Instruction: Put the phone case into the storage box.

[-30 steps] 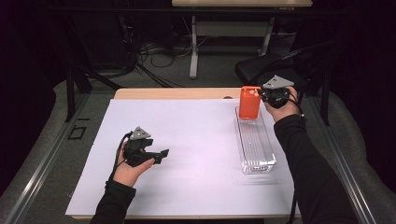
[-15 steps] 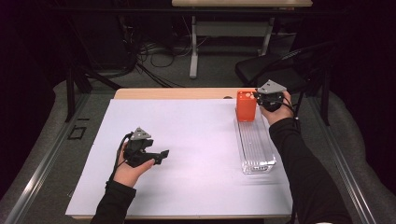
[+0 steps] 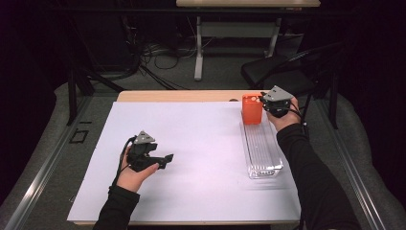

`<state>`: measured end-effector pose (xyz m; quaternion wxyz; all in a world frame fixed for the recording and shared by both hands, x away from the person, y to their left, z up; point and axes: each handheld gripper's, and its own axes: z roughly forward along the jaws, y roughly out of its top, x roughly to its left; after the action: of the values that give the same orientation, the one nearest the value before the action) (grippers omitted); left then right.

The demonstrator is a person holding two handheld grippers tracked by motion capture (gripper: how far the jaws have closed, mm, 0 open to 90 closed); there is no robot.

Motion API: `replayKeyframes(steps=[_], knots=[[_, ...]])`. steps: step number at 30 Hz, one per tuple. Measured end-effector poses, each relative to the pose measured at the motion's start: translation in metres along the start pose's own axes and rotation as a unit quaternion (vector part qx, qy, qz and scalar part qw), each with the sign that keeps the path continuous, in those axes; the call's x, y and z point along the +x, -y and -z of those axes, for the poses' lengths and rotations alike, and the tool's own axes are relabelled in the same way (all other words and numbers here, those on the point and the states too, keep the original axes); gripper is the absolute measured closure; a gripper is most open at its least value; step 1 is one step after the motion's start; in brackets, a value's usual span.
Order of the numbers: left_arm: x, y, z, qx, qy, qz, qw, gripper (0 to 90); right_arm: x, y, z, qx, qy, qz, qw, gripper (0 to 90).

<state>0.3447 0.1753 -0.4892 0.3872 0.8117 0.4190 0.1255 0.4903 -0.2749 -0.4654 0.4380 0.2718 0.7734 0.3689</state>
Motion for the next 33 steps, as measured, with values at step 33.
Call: replayKeyframes(steps=[33], knots=[[-0.002, 0.000, -0.003, 0.006, 0.002, -0.004, 1.0000, 21.8, -0.007, 0.012, -0.001, 0.034, 0.000, -0.034, 0.9989, 64.1]])
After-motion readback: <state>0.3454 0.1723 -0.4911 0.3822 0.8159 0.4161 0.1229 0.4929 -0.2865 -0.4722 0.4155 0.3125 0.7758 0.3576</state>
